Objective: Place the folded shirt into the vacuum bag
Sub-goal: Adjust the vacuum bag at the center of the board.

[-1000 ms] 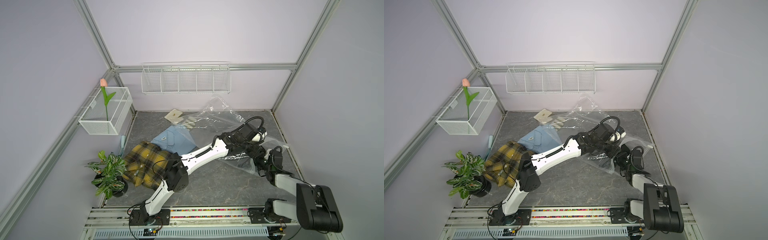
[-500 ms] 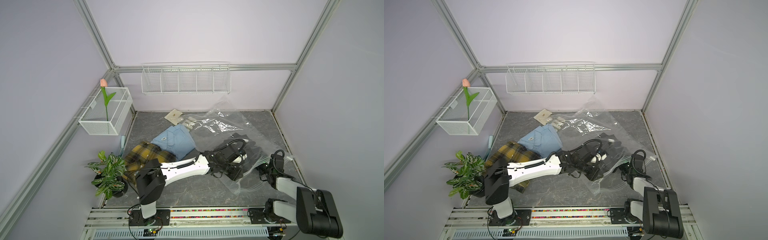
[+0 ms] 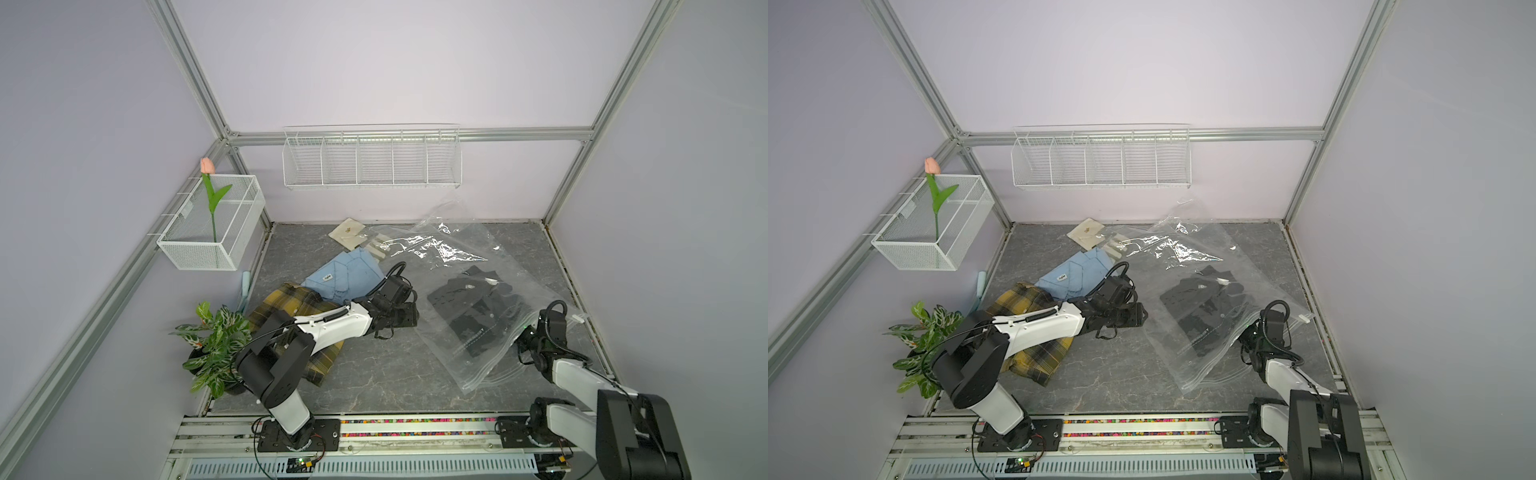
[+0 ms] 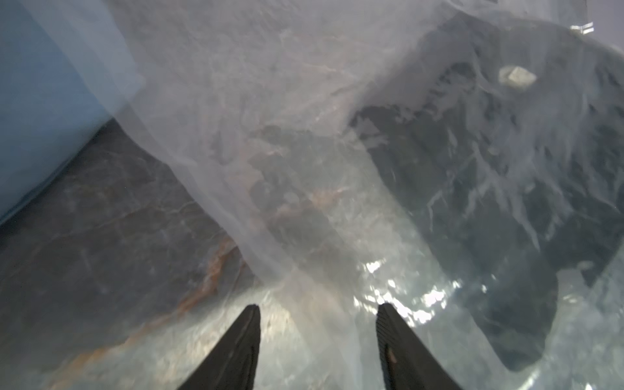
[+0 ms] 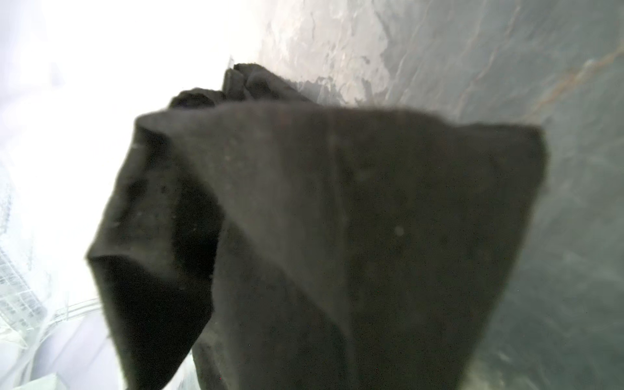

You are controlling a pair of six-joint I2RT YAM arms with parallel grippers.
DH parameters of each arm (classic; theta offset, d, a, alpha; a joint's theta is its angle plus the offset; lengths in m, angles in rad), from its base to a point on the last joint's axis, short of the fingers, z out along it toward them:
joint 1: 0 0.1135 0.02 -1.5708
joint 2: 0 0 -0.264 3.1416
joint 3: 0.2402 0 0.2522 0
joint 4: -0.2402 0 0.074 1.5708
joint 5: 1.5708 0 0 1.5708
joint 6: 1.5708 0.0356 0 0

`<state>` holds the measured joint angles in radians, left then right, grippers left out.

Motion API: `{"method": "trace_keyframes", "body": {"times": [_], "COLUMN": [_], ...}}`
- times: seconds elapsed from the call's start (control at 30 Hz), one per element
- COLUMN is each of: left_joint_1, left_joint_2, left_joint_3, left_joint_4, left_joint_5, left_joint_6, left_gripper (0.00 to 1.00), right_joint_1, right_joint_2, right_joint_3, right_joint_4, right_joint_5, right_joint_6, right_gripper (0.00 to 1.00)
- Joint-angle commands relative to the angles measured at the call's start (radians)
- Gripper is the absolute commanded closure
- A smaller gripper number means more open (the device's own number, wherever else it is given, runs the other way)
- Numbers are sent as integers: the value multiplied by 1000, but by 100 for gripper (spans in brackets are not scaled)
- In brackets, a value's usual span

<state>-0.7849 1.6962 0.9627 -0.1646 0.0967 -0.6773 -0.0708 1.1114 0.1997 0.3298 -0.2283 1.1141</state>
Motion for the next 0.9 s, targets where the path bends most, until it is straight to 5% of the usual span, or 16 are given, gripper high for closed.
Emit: {"method": "trace_keyframes", "body": {"times": [0.0,0.53,0.87], "left_joint_1": [41,120,43], "left_joint_2": [76,555,94], "left_joint_3": [19,699,458], "left_joint_4": [181,-67,-312], "left_joint_5": [66,259,24], "left_joint_6": [-58,198,322], "left_gripper": [43,51,46], "right_joint_1": [26,257,261], "right_joint_2": [-54,-122,59], "right_joint_3": [-21,-86,-24], "right_joint_4": [-44,-54,117], "right_joint_5": [53,253,291], "right_joint_6": [9,159,182], "right_gripper": [93,93,93]}}
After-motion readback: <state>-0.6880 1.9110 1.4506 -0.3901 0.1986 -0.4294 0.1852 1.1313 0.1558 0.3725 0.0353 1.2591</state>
